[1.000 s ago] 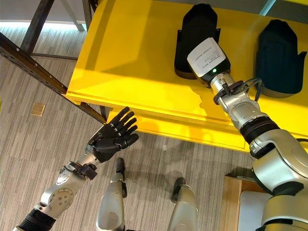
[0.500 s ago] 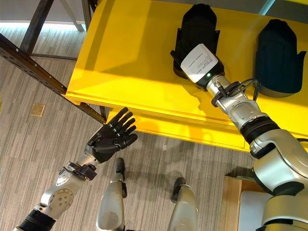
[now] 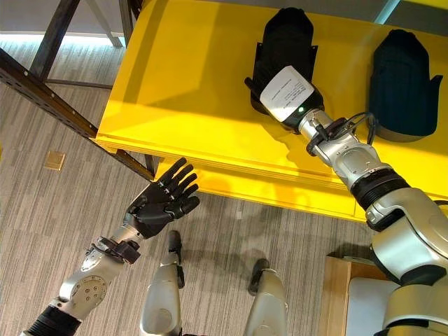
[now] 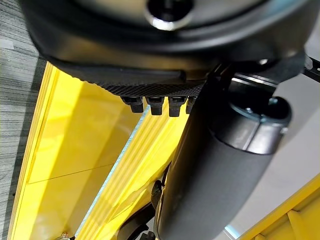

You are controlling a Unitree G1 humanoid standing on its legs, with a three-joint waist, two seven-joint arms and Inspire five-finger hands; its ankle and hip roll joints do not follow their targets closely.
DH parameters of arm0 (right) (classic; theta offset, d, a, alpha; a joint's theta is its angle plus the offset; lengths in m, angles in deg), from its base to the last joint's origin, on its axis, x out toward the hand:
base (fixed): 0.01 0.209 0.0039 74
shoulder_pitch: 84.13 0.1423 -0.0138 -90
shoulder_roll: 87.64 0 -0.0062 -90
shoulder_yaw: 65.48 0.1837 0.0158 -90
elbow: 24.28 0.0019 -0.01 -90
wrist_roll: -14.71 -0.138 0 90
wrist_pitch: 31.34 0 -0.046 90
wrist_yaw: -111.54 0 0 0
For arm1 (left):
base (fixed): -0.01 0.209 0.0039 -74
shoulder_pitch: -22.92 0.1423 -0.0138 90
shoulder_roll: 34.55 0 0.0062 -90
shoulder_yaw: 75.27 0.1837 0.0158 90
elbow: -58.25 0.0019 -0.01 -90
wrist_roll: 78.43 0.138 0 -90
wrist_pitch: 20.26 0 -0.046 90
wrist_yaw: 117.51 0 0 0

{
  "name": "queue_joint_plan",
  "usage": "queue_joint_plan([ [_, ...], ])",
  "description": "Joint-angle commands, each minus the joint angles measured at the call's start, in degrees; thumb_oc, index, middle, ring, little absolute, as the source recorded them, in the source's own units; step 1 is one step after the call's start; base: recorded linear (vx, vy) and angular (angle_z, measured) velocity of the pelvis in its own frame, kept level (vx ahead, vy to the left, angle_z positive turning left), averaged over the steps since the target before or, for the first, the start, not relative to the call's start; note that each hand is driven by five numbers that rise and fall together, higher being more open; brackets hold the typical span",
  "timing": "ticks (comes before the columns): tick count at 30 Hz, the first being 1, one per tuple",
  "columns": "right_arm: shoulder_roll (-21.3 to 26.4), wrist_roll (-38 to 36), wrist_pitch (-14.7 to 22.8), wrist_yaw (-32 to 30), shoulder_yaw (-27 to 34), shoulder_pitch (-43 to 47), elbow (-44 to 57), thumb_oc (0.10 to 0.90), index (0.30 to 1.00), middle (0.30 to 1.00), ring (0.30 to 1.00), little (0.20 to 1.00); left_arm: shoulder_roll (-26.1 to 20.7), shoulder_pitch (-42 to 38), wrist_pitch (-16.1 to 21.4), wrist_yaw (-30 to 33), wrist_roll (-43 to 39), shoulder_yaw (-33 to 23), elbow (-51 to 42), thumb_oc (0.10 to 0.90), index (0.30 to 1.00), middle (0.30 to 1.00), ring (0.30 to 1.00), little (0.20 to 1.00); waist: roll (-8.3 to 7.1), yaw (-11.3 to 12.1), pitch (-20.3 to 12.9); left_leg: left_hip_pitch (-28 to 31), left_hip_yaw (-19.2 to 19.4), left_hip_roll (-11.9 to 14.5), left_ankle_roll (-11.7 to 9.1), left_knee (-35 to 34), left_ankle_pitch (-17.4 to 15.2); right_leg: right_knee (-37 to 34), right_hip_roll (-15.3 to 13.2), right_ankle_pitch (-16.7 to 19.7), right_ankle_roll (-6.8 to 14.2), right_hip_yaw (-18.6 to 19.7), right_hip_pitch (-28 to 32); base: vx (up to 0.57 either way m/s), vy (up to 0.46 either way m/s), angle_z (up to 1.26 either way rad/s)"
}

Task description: Move parts from the plastic box to the shelf.

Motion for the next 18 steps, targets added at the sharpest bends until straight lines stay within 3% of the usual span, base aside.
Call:
queue_joint_plan([
  [1,-0.7,-5.2,-3.4,-1.3,4.2,4.6,3.0,0.900,1.000,1.000,1.000,1.000,1.4,-3.2,5.7,-2.3,-2.6,1.6,-5.0,0.900,1.000,1.000,1.000,1.000,-1.13,0.5,-3.6,3.8,2.7,5.5,-0.8,3.8,-6.6,-1.0,-2.0,0.8,2.6,-2.8,0.0,0.00,0.000,0.00],
  [8,-2.0,-12.8,-3.6,2.0,8.4,0.9,6.1,0.900,1.000,1.000,1.000,1.000,2.2,-3.5,5.7,-1.8,-2.6,1.1,-5.2,0.900,1.000,1.000,1.000,1.000,-1.17,-0.5,-3.7,4.3,2.9,5.4,-0.7,3.9,-6.8,-1.1,-1.7,0.8,2.4,-2.1,0.2,0.00,0.000,0.00],
  [18,-4.0,-10.9,-1.0,1.1,12.4,-2.3,11.4,0.900,1.000,1.000,1.000,1.000,3.2,-4.2,6.7,-1.1,-3.3,1.5,-5.0,0.900,1.000,1.000,1.000,1.000,-1.08,-1.4,-3.7,4.3,3.1,5.2,-0.6,4.2,-7.2,-0.8,-1.6,0.6,2.3,-1.6,0.0,0.00,0.005,-0.02],
])
